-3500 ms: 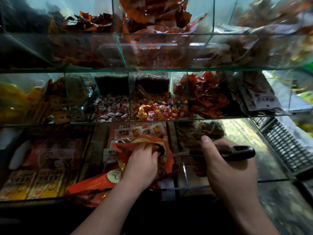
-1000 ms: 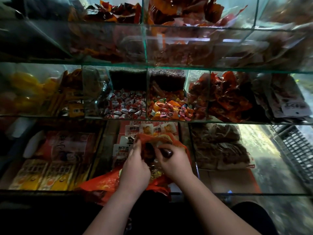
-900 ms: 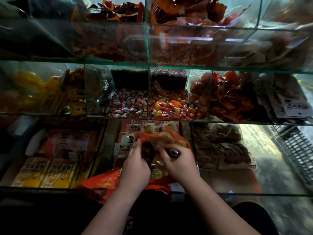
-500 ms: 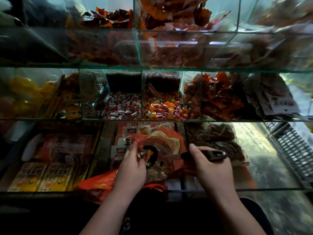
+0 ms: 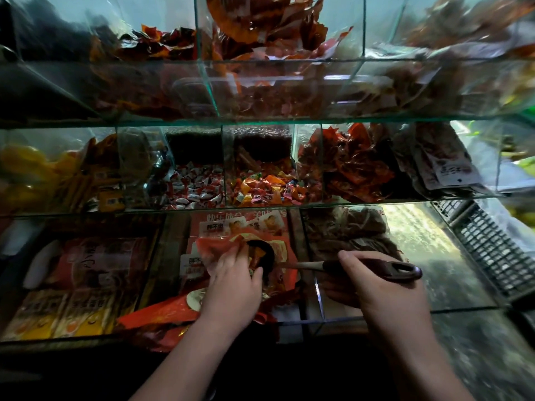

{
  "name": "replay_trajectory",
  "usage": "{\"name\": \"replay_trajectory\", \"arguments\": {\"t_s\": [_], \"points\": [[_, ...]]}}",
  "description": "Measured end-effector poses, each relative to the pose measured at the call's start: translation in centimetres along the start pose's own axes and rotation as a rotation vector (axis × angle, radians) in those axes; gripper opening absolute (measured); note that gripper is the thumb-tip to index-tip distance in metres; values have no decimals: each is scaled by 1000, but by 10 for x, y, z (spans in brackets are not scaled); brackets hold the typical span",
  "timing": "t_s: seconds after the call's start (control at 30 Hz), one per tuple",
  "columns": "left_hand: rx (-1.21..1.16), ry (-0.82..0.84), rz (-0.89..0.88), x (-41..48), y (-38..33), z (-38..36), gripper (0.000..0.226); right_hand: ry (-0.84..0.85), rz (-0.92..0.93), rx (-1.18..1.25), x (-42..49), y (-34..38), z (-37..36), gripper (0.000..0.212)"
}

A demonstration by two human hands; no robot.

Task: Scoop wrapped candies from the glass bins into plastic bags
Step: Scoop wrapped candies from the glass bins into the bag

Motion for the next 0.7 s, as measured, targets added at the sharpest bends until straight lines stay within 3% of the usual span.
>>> {"name": "replay_trajectory", "arguments": {"t_s": [0.1,0.33,0.47,0.7], "points": [[28,26,7,5,-3,-6,61,27,17,-7,-5,12,3,6],[48,-100,6,9,-8,-1,61,32,98,-76,-23,45,6,5],[-7,-65,11,9,-11,-7,60,66,162,-159,-32,60,4,5],[-137,-198,-96,8,-29,8,57,46,220,-199,-31,67,4,54]]}}
Point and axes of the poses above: each hand's wrist, its own x-axis towards the middle knuckle, its own z-axis out of the back of the hand, y = z × x, the point moved 9 cm from there along x, towards the middle knuckle, and after that the axes turned 13 degrees about -x, right-handed, at the moved point
